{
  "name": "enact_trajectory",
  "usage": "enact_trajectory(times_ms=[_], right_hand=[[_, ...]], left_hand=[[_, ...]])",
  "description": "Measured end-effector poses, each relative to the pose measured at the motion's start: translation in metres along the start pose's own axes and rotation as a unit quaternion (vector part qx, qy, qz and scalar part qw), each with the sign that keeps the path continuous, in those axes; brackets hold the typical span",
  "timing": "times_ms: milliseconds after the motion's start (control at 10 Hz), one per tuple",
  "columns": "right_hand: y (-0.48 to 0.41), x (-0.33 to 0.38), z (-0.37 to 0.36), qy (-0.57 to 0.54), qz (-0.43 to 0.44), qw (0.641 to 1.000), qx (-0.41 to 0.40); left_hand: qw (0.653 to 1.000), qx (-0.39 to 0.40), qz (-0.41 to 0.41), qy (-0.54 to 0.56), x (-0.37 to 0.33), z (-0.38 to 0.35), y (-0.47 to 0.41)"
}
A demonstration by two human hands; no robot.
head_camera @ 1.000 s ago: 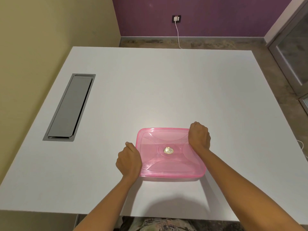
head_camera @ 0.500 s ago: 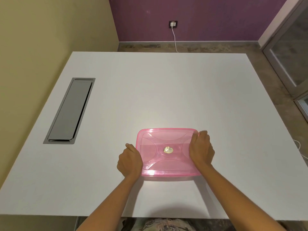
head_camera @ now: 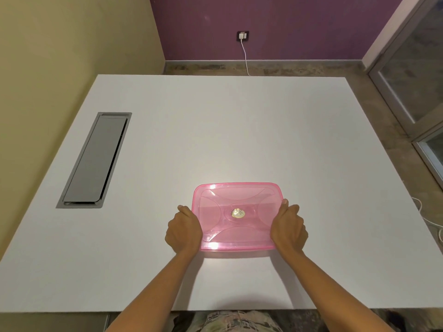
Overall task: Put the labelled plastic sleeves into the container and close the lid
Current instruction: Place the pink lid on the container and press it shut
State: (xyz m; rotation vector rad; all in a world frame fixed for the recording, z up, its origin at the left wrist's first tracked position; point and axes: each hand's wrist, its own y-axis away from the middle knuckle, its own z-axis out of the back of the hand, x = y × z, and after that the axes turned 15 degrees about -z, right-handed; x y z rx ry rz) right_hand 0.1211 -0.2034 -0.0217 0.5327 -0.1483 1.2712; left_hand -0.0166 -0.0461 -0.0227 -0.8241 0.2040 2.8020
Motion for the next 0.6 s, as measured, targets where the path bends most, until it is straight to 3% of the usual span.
enact_trajectory(times_ms=[300, 400, 500, 600], right_hand=[[0.005, 0.004, 0.005, 0.036, 0.012, 0.998, -0.042], [0.007, 0.006, 0.003, 0.035, 0.067, 0.994, -0.081], [0.008, 0.011, 0.011, 0.022, 0.137, 0.987, -0.083], [0.002, 0.010, 0.010, 0.023, 0.187, 0.980, -0.066]], left_hand=[[0.999, -0.003, -0.032, 0.004, -0.004, 0.004, 0.002], [0.989, -0.021, -0.142, 0.025, -0.007, 0.006, 0.003], [0.963, 0.013, -0.264, 0.058, -0.010, 0.013, 0.002], [0.954, 0.042, -0.286, 0.074, -0.007, 0.012, 0.001]])
